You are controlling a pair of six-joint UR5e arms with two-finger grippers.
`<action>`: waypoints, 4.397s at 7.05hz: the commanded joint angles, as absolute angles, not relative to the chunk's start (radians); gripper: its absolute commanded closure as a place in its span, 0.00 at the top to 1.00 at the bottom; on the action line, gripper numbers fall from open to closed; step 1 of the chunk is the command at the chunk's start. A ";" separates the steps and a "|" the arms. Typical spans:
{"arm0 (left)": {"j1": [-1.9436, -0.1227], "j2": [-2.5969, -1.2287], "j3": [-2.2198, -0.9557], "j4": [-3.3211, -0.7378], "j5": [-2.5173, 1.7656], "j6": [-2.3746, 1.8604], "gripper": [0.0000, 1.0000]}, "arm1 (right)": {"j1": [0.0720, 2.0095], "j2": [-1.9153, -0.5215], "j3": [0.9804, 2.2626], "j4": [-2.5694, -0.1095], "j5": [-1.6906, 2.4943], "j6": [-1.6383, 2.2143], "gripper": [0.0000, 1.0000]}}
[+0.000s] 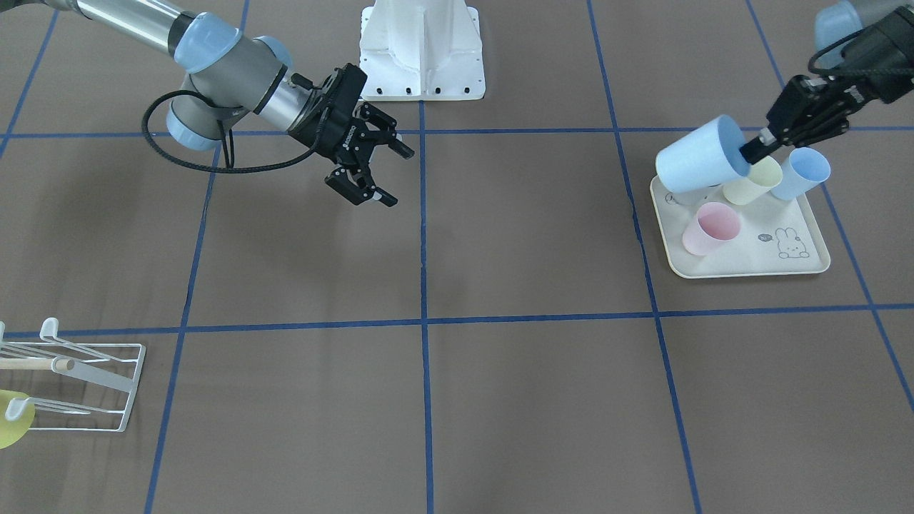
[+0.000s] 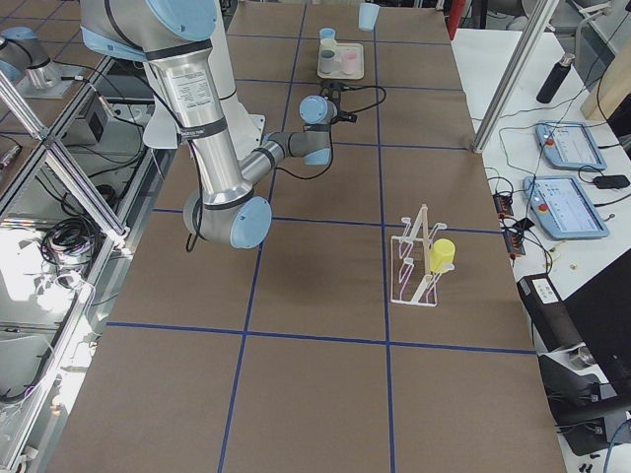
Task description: Transfer IKEA cup to right arm and place on rack
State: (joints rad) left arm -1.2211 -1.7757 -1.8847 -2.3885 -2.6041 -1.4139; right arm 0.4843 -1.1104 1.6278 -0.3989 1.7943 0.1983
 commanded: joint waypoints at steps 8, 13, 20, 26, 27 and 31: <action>-0.773 -1.948 -1.902 -2.508 -2.275 -1.750 0.00 | 0.367 -1.063 1.572 -0.169 1.603 0.342 0.99; -0.700 -1.944 -1.878 -2.505 -2.214 -1.743 0.00 | 0.368 -1.060 1.583 -0.167 1.603 0.342 0.99; -0.695 -1.930 -1.870 -2.507 -2.212 -1.738 0.00 | 0.368 -1.058 1.583 -0.167 1.601 0.342 0.93; -0.693 -1.928 -1.873 -2.507 -2.212 -1.738 0.00 | 0.368 -1.058 1.583 -0.167 1.601 0.345 0.86; -0.693 -1.928 -1.873 -2.507 -2.212 -1.738 0.00 | 0.370 -1.058 1.585 -0.167 1.601 0.345 0.75; -0.693 -1.927 -1.873 -2.507 -2.212 -1.736 0.00 | 0.370 -1.061 1.586 -0.167 1.603 0.345 0.44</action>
